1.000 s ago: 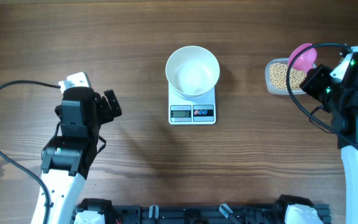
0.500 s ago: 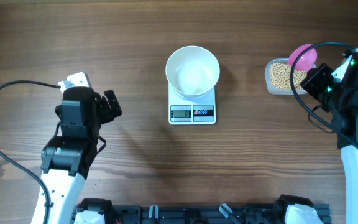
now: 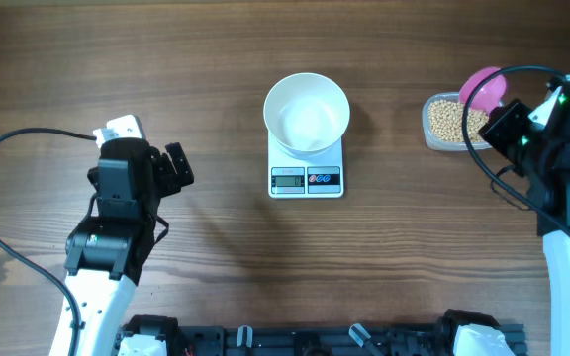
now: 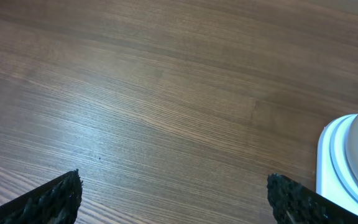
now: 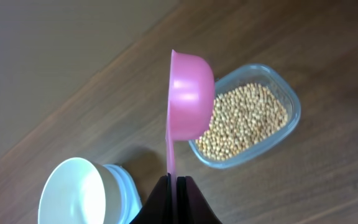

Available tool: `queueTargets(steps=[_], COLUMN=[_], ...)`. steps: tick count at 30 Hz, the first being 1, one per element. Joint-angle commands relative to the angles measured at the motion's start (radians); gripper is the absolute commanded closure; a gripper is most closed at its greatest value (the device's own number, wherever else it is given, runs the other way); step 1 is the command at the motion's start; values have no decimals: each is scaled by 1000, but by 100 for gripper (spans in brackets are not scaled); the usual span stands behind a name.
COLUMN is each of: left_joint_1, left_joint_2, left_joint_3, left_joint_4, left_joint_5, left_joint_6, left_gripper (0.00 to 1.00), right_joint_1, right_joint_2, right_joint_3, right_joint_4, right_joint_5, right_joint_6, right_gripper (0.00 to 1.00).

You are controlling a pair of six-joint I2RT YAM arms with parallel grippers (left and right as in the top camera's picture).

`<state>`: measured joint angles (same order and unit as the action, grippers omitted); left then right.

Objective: Scoop item into bowl and weigh 150g on scale

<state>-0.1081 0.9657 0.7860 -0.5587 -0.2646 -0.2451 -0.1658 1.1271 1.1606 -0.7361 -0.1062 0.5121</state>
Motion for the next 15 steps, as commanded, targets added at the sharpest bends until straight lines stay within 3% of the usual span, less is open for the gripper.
queueTargets(steps=[1,5,15], left_joint_1=[8,8,8], left_joint_2=[-2,-2,-2], left_joint_3=[0,0,0], left_joint_4=[0,0,0], left_joint_5=[-6,-6,-6], left_joint_6=[2,2,2], left_gripper=[0,0,0], right_joint_1=[-2,-2,-2], right_joint_2=[2,2,2], right_joint_3=[16,16,16], right_joint_4=[38,44,77], right_joint_5=[17,17,17], right_joint_6=[-136,-305,-407], right_gripper=[96,96,96])
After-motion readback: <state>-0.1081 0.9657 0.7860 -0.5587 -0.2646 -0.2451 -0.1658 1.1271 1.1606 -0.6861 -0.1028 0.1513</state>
